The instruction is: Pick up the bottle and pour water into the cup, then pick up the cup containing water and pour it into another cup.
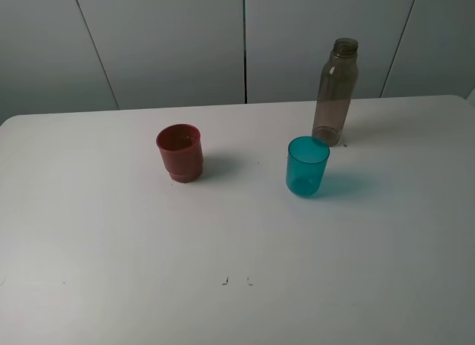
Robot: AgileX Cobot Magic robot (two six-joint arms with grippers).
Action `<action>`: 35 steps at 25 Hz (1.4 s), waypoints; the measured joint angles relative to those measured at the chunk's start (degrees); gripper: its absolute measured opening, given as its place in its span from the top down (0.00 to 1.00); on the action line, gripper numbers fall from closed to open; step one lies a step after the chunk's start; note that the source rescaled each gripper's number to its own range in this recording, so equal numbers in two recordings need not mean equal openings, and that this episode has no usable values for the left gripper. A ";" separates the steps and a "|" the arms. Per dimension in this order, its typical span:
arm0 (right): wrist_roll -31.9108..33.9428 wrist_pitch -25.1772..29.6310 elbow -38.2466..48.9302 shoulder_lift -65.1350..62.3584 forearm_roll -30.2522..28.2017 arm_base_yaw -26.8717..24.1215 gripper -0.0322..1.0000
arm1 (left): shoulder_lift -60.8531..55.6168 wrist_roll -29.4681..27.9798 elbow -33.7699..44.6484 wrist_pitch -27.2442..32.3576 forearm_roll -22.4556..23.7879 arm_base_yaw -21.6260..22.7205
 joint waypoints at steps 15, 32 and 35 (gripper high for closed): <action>-0.50 0.00 0.00 -0.04 -0.23 -20.22 0.00 | 0.00 0.00 0.00 0.00 0.00 0.00; -4.70 0.00 0.00 -0.04 3.10 -20.22 0.00 | 0.00 0.00 0.00 0.00 0.00 0.00; -4.70 0.00 0.00 -0.04 3.10 -20.22 0.00 | 0.00 0.00 0.00 0.00 0.00 0.00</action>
